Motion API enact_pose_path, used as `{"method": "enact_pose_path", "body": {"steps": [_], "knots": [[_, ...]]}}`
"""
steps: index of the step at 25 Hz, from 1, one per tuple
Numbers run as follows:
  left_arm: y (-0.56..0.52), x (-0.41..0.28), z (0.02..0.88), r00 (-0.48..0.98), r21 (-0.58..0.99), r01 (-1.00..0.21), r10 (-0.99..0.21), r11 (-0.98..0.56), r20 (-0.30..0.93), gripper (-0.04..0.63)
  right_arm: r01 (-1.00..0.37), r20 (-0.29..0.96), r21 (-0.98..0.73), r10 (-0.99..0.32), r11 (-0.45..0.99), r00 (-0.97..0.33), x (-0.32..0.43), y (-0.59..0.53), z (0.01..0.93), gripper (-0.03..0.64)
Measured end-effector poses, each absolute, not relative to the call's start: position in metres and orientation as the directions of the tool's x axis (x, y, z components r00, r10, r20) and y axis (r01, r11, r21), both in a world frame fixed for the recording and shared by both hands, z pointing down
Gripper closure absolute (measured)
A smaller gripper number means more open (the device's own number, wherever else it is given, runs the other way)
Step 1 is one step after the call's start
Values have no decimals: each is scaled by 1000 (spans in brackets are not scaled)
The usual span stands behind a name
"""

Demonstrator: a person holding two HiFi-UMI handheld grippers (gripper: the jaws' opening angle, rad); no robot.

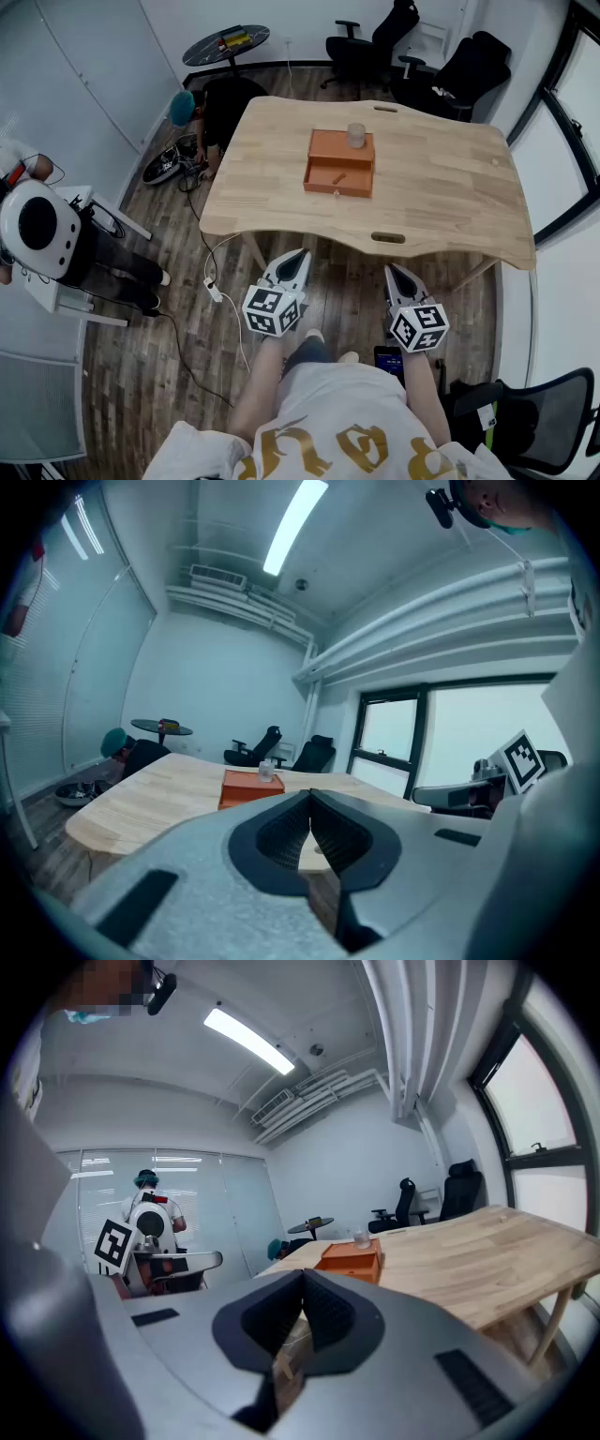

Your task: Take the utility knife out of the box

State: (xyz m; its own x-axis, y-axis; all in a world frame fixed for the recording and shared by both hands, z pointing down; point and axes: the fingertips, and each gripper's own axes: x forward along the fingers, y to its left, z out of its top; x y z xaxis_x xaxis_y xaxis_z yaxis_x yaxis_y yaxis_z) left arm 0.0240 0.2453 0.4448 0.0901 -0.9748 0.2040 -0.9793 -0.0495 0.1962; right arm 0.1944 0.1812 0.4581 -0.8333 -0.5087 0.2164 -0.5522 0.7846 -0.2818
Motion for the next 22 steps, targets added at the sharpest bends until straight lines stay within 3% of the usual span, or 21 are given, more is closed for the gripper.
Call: {"method": "enact_pose_path", "body": {"steps": [22], "knots": [[265,47,456,95,222,-974,-971,-45,221,586,-487,211,-323,-440,811,-873,203,205,469,606]]}}
